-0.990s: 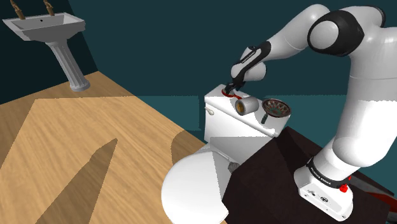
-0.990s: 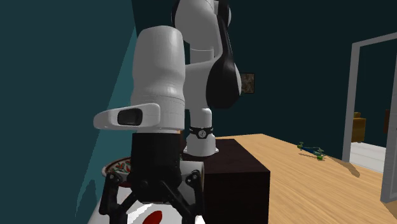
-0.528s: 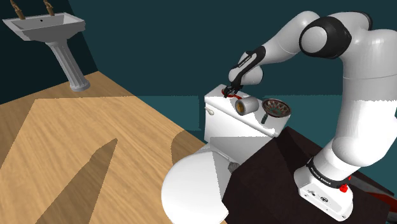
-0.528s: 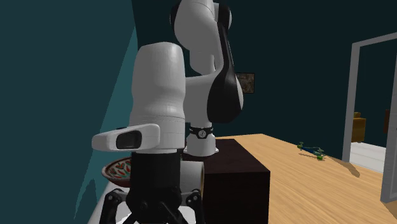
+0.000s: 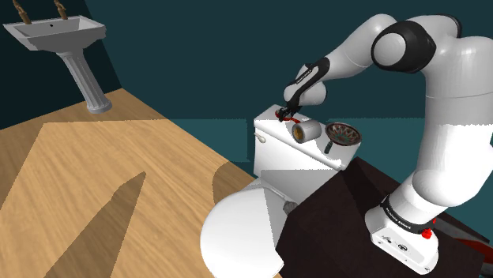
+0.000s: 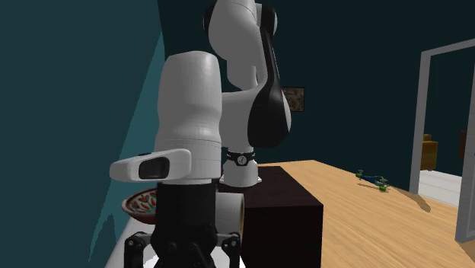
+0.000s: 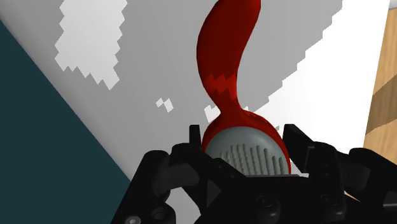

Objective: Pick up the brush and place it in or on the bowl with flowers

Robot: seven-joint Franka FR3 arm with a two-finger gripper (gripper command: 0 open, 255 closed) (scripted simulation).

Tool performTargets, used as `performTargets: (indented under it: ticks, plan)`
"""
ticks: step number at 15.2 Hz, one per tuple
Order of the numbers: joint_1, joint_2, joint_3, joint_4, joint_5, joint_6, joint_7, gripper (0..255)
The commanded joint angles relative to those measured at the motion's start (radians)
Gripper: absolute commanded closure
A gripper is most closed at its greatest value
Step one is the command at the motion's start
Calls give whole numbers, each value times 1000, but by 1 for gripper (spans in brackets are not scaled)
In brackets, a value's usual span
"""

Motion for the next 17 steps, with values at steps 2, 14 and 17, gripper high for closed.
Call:
performTargets:
  ticks: [2,14,17]
  plan:
    - [0,0,0,0,0,0,0,255]
    - [25,-78,-32,-10,-31,-68,28,255]
    - [34,-109,-45,-11,-46,-99,40,255]
